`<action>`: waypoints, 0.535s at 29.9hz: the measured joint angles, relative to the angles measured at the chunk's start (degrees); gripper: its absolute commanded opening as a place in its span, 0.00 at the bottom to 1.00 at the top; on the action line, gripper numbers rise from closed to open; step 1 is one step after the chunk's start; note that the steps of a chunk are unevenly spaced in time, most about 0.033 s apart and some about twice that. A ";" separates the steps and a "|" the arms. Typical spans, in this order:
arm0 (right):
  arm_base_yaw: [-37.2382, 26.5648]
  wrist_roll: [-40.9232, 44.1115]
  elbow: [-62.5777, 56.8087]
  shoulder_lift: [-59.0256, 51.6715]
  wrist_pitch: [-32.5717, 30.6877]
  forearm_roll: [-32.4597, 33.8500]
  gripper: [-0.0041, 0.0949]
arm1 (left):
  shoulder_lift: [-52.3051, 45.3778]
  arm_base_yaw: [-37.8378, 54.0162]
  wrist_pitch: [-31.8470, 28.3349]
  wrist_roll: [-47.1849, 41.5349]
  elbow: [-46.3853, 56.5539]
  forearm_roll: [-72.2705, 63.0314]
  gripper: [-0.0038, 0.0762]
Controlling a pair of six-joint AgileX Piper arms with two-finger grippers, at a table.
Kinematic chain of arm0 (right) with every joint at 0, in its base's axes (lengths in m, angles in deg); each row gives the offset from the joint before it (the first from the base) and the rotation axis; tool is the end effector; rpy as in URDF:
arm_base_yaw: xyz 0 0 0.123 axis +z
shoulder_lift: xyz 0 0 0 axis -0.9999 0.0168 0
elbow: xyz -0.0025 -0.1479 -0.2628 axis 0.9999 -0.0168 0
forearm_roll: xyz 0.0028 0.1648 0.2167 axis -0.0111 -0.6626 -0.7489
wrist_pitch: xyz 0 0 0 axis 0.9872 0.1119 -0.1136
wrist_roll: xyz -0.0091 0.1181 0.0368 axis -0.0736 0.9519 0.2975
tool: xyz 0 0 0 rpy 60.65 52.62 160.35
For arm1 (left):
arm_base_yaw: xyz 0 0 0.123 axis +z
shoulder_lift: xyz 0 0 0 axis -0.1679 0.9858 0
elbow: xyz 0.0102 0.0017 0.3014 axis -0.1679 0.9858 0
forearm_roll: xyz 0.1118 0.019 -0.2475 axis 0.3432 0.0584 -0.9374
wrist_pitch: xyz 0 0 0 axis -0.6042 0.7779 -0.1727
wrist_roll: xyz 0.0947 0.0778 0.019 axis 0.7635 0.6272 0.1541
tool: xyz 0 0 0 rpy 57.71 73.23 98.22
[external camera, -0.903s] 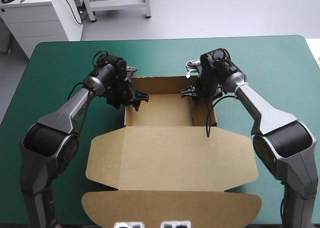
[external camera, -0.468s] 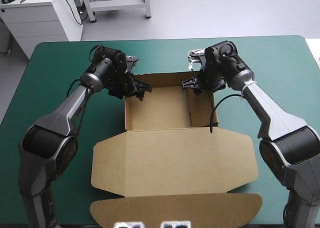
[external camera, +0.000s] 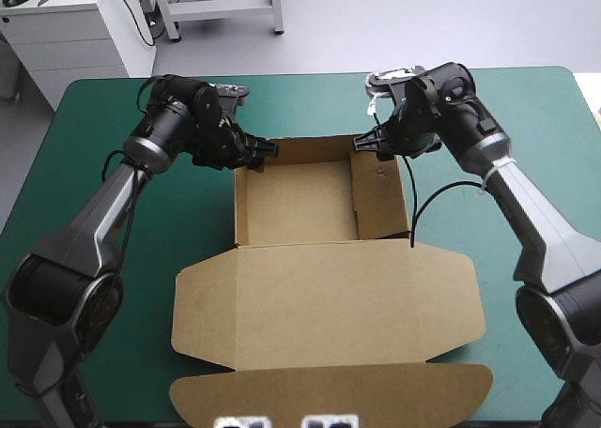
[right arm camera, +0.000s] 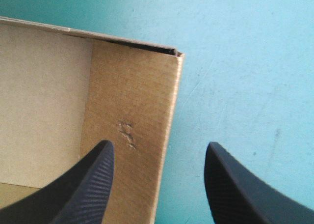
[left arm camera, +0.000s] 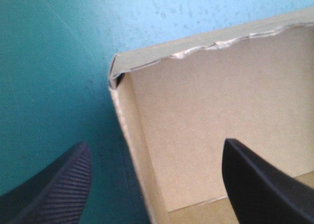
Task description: Fold the box
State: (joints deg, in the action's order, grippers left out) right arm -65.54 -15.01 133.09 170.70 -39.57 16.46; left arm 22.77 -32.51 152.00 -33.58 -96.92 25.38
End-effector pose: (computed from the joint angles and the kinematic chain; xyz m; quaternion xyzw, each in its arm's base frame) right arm 0.3977 0.1582 0.3704 -0.1022 0.9593 0.0234 0.2622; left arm 0.4065 -0.1810 0.3251 0.1112 0.9717 -0.0929 0.1864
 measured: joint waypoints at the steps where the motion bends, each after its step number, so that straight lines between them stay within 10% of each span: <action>1: 0.00 0.00 0.00 -1.06 -0.06 0.31 0.56 | -1.12 0.00 0.00 0.00 0.00 0.00 0.71; 7: 0.00 -0.19 0.00 -7.20 -0.33 0.52 0.56 | -9.44 0.00 0.02 4.00 0.00 0.05 0.64; 14: 0.00 0.16 -0.65 -10.45 -0.35 0.52 0.56 | -23.56 0.00 0.09 7.21 -0.10 -0.02 0.07; 16: 0.00 0.23 -2.08 -10.15 -0.35 0.30 0.56 | -27.99 0.00 0.19 8.27 0.44 -0.56 0.04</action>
State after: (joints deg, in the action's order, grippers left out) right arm -65.54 -14.78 131.01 160.55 -39.91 16.76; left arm -5.21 -32.51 152.19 -25.30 -96.47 24.82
